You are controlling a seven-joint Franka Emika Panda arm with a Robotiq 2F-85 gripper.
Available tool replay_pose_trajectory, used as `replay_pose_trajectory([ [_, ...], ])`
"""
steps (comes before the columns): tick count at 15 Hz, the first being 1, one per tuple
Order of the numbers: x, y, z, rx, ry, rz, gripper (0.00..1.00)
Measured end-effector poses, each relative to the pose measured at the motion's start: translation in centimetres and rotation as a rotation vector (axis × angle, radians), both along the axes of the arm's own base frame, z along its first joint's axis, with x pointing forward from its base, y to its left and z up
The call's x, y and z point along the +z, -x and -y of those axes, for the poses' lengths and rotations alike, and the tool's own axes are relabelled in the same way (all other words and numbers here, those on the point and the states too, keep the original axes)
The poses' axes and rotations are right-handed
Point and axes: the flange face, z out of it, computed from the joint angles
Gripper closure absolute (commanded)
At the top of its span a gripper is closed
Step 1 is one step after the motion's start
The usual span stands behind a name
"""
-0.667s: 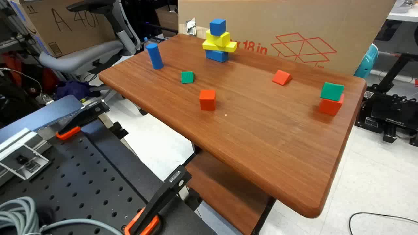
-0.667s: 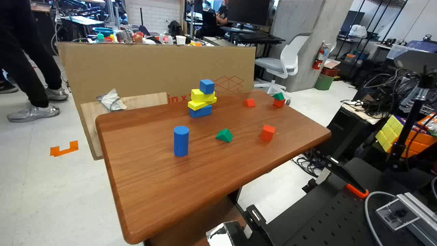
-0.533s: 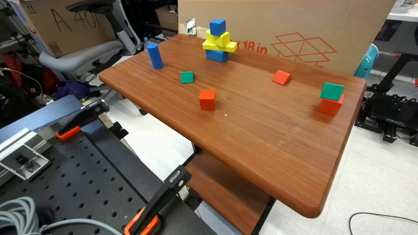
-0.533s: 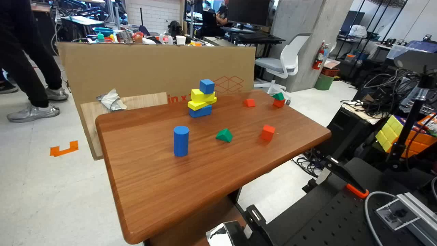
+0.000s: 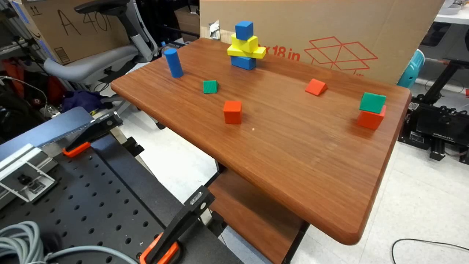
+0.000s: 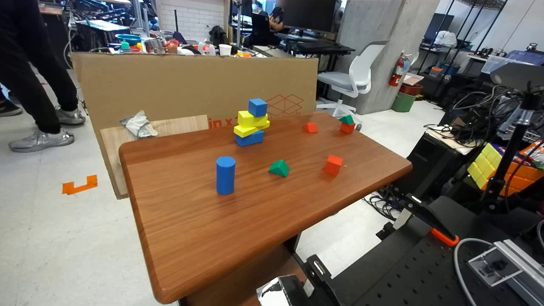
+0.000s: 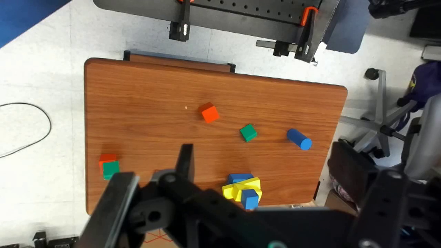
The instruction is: Put the orange triangle on top of the orange square
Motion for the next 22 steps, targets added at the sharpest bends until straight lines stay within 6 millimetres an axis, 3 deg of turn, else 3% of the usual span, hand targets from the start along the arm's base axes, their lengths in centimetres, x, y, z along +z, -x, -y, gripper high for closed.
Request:
replay_pose_trajectory([
  [5, -0.2, -0.1, -0.1, -0.003, 0.006, -0.008, 0.00],
  [9, -2.1, -2.1, -0.5, -0.044, 0.042, -0.010, 0.00],
  [16, -9.0, -10.8, -1.0, -0.134, 0.146, -0.029, 0.00],
  [22, -14.5, -17.9, -0.1, -0.183, 0.191, -0.071, 0.00],
])
